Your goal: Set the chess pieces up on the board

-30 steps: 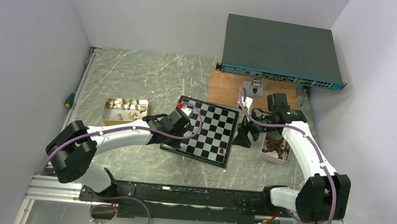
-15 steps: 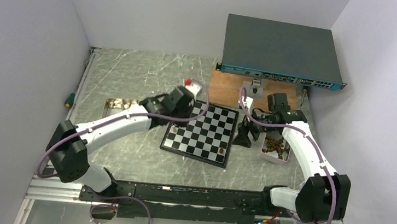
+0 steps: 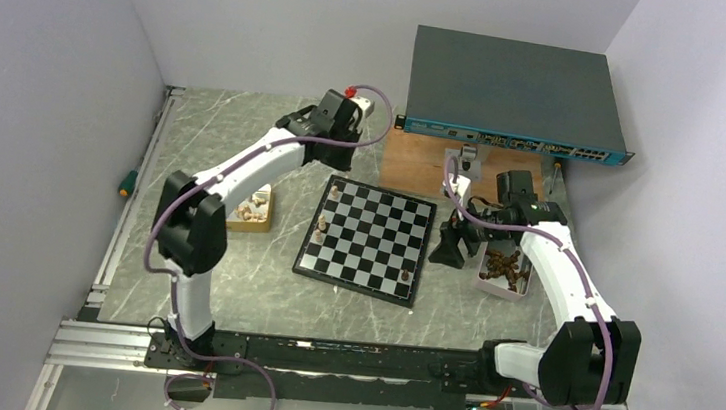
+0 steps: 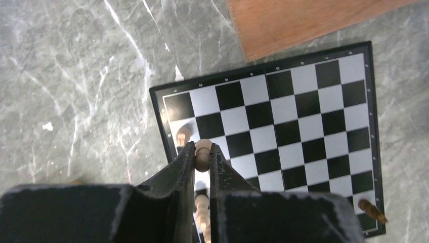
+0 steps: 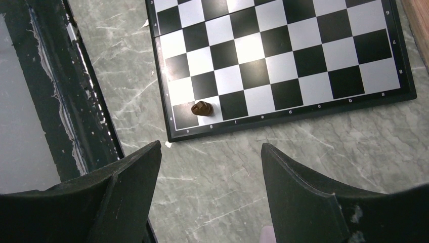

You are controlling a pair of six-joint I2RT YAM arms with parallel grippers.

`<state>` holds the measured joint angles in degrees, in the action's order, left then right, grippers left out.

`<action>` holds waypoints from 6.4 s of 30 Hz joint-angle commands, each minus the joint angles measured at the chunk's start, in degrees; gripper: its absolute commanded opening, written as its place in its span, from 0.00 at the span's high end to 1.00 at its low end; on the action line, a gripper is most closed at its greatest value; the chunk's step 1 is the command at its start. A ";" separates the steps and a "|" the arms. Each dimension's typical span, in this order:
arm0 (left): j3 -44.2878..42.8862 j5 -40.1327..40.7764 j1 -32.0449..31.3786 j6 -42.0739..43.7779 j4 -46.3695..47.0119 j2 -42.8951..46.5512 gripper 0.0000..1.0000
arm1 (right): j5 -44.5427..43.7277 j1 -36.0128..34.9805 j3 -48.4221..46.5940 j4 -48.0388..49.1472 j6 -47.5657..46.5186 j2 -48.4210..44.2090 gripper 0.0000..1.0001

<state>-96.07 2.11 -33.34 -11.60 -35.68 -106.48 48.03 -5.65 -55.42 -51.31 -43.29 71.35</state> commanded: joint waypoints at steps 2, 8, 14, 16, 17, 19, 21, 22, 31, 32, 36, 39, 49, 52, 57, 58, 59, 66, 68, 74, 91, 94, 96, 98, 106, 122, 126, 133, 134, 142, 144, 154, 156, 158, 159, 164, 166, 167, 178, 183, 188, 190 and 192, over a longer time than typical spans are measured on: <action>-8.23 -2.29 0.45 4.19 -3.26 -7.63 1.00 | 1.37 1.01 -1.96 -0.81 -0.65 0.27 0.25; -9.80 -3.30 0.68 5.62 -2.01 -12.77 1.00 | 1.45 1.51 -2.23 -0.99 -0.75 0.98 0.25; -11.21 -5.27 0.88 5.68 -1.14 -16.21 1.00 | 1.80 1.72 -2.41 -0.91 -0.83 1.94 0.25; -11.90 -5.45 0.82 5.75 -0.99 -17.20 1.00 | 1.89 1.76 -2.54 -0.98 -0.83 2.19 0.25; -12.25 -5.54 0.82 5.83 -0.97 -17.71 1.00 | 1.96 1.75 -2.58 -0.99 -0.90 2.28 0.25; -13.18 -5.47 0.82 6.03 -1.20 -18.72 1.00 | 1.98 1.78 -2.59 -1.04 -0.89 2.39 0.25; -14.02 -5.42 0.82 6.12 -1.44 -19.68 1.00 | 1.94 1.75 -2.59 -1.07 -0.92 2.36 0.25; -14.31 -5.29 0.82 6.14 -1.60 -20.21 1.00 | 1.90 1.78 -2.59 -1.07 -0.91 2.36 0.25; -13.35 -4.41 0.87 6.58 -1.65 -21.15 1.00 | 1.89 1.86 -2.55 -0.99 -0.92 2.42 0.25; -13.35 -4.33 0.83 6.52 -1.82 -21.41 1.00 | 1.89 1.84 -2.59 -0.99 -0.92 2.42 0.25; -12.87 -4.38 0.82 6.41 -1.91 -22.00 1.00 | 1.90 1.89 -2.51 -1.07 -0.92 2.47 0.25; -12.45 -4.33 0.82 6.41 -1.92 -22.17 1.00 | 1.82 1.92 -2.50 -1.08 -0.92 2.47 0.25; -12.87 -3.97 0.82 6.66 -2.28 -23.12 1.00 | 1.72 1.96 -2.41 -1.11 -0.92 2.47 0.25; -12.85 -3.66 0.82 6.76 -2.80 -23.27 0.99 | 1.72 1.99 -2.41 -0.99 -0.92 2.41 0.25; -11.95 -3.28 0.88 6.85 -2.69 -23.07 0.99 | 1.72 2.00 -2.33 -0.99 -0.94 2.34 0.25; -11.95 -3.25 0.90 6.89 -2.71 -23.15 0.99 | 1.72 2.03 -2.33 -0.99 -0.92 2.38 0.25; -11.95 -3.24 0.85 6.93 -2.77 -23.23 0.98 | 1.72 2.02 -2.33 -0.99 -0.92 2.39 0.25; -11.71 -3.27 0.84 7.00 -3.08 -23.25 0.98 | 1.72 2.10 -2.32 -0.99 -0.96 2.25 0.25; -11.60 -3.40 0.86 7.02 -3.24 -23.42 0.97 | 1.72 2.05 -2.33 -0.99 -0.96 2.21 0.25; -11.38 -3.52 0.83 6.63 -3.42 -23.69 0.94 | 1.72 2.22 -2.24 -0.99 -1.01 2.07 0.25; -13.24 -2.92 0.92 6.15 -4.90 -23.62 0.66 | 1.89 2.22 -2.24 -1.07 -1.05 1.69 0.25; -14.59 -2.93 1.01 5.98 -5.54 -23.54 0.61 | 1.99 2.28 -2.24 -1.21 -1.10 1.74 0.25; -15.61 -3.28 1.08 5.68 -5.95 -23.18 0.58 | 1.98 2.28 -2.29 -1.16 -1.10 1.60 0.25; -16.45 -3.48 1.22 5.39 -5.99 -22.32 0.55 | 1.98 2.24 -2.33 -1.22 -1.10 1.60 0.25; -16.38 -8.05 3.76 1.74 -3.78 -16.08 0.50 | 2.15 2.31 -2.41 -1.34 -1.18 1.60 0.25; 11.10 -14.30 13.20 -6.20 13.72 12.66 0.47 | 2.89 2.25 -2.90 -1.82 -1.68 1.75 0.25; 18.54 -11.19 16.30 -5.31 11.94 20.21 0.48 | 3.25 2.30 -3.09 -1.95 -1.76 2.07 0.25; 32.75 -2.46 20.27 -1.90 8.55 31.53 0.54 | 3.56 2.27 -3.63 -2.17 -2.02 3.26 0.25; 34.24 -2.30 20.78 -1.45 8.23 32.50 0.55 | 3.56 2.28 -3.71 -2.22 -1.98 3.41 0.25; 40.61 1.79 25.96 0.58 9.55 32.94 0.69 | 4.00 2.27 -4.25 -2.48 -2.15 4.25 0.25; 40.85 1.23 27.61 -0.20 9.62 31.60 0.74 | 4.00 2.28 -4.33 -2.55 -2.15 4.40 0.25; 38.96 -0.06 31.78 -4.82 9.19 23.33 0.82 | 3.70 2.25 -4.17 -2.44 -2.15 4.15 0.25; 38.62 0.37 31.79 -5.41 9.20 22.03 0.82 | 3.56 2.23 -4.09 -2.39 -2.20 4.15 0.25; 38.32 0.67 31.85 -5.77 9.33 20.80 0.81 | 3.48 2.29 -4.08 -2.39 -2.15 4.22 0.25; 37.95 0.98 31.87 -5.88 9.12 20.03 0.81 | 3.48 2.26 -4.08 -2.39 -2.15 4.23 0.25; 35.37 2.36 31.94 -6.69 7.31 16.05 0.81 | 3.47 2.29 -4.17 -2.39 -2.15 4.44 0.25; 34.67 2.86 31.94 -6.84 7.21 15.23 0.81 | 3.47 2.29 -4.23 -2.48 -2.15 4.59 0.25; 34.55 2.97 31.98 -6.95 7.29 15.05 0.80 | 3.52 2.23 -4.26 -2.52 -2.24 4.64 0.25; 32.93 4.28 32.19 -7.90 6.08 11.92 0.77 | 3.30 2.27 -4.44 -2.57 -2.25 5.10 0.25; 32.87 4.76 32.20 -8.34 5.54 10.49 0.77 | 3.39 2.30 -4.65 -2.72 -2.35 5.34 0.25; 32.71 4.50 32.21 -8.42 5.47 9.48 0.76 | 3.39 2.31 -4.74 -2.74 -2.38 5.48 0.25; 32.62 4.36 32.20 -8.51 5.30 8.96 0.74 | 3.43 2.26 -4.78 -2.82 -2.40 5.50 0.25; 32.66 4.38 32.20 -8.53 5.34 8.62 0.73 | 3.39 2.30 -4.79 -2.83 -2.36 5.50 0.25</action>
<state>-61.60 5.89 -1.43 -19.29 -29.78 -97.10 49.87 -3.57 -57.93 -53.76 -44.56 76.86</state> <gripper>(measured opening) 0.255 0.748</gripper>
